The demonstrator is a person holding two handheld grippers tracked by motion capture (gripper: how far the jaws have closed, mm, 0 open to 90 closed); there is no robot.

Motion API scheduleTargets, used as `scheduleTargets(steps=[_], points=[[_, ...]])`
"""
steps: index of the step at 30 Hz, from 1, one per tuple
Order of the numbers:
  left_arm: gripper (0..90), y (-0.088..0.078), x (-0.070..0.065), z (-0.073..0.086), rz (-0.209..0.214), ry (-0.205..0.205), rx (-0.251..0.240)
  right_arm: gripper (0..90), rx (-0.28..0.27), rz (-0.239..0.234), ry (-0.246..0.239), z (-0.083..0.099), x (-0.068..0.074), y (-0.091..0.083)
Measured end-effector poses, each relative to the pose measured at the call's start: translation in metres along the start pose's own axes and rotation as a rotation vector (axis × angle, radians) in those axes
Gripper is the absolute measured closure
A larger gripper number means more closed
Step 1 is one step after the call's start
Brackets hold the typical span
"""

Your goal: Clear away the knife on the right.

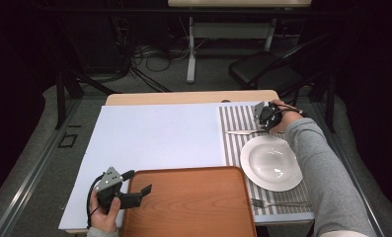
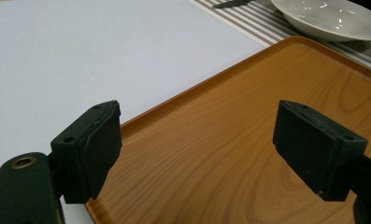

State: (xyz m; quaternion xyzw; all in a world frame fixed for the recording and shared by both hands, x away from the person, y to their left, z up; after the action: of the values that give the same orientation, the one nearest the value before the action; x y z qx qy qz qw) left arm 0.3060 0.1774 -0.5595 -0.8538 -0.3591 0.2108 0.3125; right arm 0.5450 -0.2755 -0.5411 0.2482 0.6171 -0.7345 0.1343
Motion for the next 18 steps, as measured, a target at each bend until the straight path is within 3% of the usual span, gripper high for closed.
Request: scheduleTargets(steps=[5,10,18], points=[[16.0,0.000,0.000,0.000,0.001,-0.004,-0.001,38.5,0.014,0.004,-0.024,-0.002,0.001,0.002],[16.0,0.000,0.000,0.000,-0.001,-0.001,0.003,39.8,0.028,-0.024,-0.042,-0.003,0.004,0.008],[16.0,0.001,0.001,0.001,0.000,-0.008,0.003,42.5,0.014,-0.036,-0.052,-0.005,0.007,0.015]])
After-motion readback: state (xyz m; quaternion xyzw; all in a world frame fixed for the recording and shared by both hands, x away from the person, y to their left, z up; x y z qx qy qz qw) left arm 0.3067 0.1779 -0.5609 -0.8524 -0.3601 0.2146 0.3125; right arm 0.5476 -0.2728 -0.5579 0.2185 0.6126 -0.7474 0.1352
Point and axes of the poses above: each handheld gripper's, and its own axes: y roughly forward along the jaws, z roughly out of its underside, x roughly to its left, the point moved 7 cm from there along y, roughly forward along the jaws, and after that the axes turned 14 degrees about x, right-handed, at the moved point
